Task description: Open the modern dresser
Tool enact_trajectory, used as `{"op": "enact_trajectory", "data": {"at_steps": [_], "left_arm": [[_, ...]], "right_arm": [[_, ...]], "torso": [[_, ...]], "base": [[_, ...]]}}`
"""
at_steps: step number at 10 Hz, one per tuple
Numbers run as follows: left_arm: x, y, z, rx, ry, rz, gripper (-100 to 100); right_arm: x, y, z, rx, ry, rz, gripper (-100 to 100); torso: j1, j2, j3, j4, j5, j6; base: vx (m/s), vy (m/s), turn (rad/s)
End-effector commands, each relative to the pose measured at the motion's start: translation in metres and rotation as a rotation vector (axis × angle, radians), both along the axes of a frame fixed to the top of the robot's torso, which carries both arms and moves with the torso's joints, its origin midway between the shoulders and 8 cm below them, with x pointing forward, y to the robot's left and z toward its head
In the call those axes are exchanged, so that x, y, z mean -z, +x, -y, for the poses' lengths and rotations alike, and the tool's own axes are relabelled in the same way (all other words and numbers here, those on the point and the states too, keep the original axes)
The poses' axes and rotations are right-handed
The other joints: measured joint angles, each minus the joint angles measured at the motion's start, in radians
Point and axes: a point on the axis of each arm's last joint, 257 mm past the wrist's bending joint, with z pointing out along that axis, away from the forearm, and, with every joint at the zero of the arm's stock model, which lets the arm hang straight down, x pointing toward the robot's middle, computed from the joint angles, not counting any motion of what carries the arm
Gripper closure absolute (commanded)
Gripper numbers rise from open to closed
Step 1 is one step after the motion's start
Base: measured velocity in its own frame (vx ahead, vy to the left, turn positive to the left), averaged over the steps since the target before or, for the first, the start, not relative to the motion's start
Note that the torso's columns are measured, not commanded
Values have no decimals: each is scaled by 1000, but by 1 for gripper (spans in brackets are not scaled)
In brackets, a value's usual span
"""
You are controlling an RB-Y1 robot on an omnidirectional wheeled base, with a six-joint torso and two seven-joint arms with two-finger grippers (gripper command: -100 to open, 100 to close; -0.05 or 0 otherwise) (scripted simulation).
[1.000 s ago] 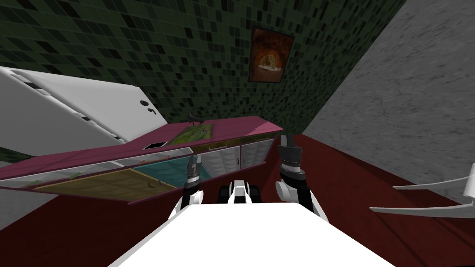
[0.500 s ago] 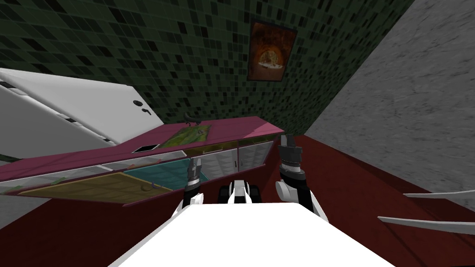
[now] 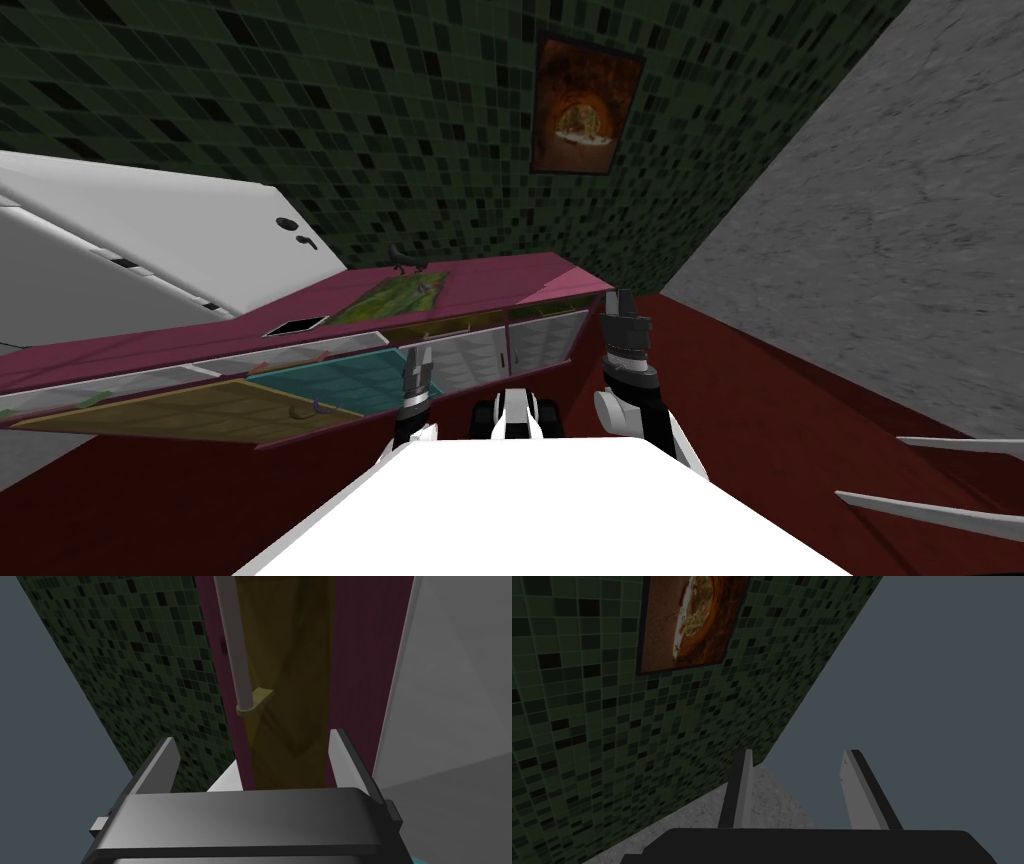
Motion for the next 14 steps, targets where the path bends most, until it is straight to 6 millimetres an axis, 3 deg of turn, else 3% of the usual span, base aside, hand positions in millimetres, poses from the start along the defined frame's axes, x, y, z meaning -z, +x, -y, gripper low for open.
{"op": "enact_trajectory", "data": {"at_steps": [1, 7, 8, 9, 11, 12, 13, 14], "left_arm": [[8, -4, -5, -5, 1, -8, -100], [-12, 25, -19, 2, 2, -6, -100], [-11, 20, -17, 1, 4, -3, -100], [-3, 13, -12, -1, 2, -6, 100], [5, 0, -6, -3, 0, -6, 100], [3, 4, -7, -2, 1, -5, 100], [-1, 5, -1, 4, -5, 16, -100], [-3, 5, 1, 5, -7, 21, -100]], "right_arm": [[0, 0, 0, 0, 0, 0, 0], [0, 0, 0, 0, 0, 0, 0], [0, 0, 0, 0, 0, 0, 0], [0, 0, 0, 0, 0, 0, 0], [0, 0, 0, 0, 0, 0, 0], [0, 0, 0, 0, 0, 0, 0], [0, 0, 0, 0, 0, 0, 0], [0, 0, 0, 0, 0, 0, 0]], "torso": [[1, 1, 1, 0, 0, 0], [0, 0, 0, 0, 0, 0], [-1, 0, 0, 0, 0, 0], [0, 0, 0, 0, 0, 0], [4, -5, -2, -2, 3, 2], [4, -6, -3, -2, 2, 1], [1, -3, -2, -1, 1, 0], [-7, -1, -1, 0, -1, 0]], "base": [[68, -65, 26], [0, -23, 11], [-5, -10, 2], [3, 15, -17], [1, 26, -10], [-3, 13, -7], [-1, -93, -37], [7, -155, -27]]}}
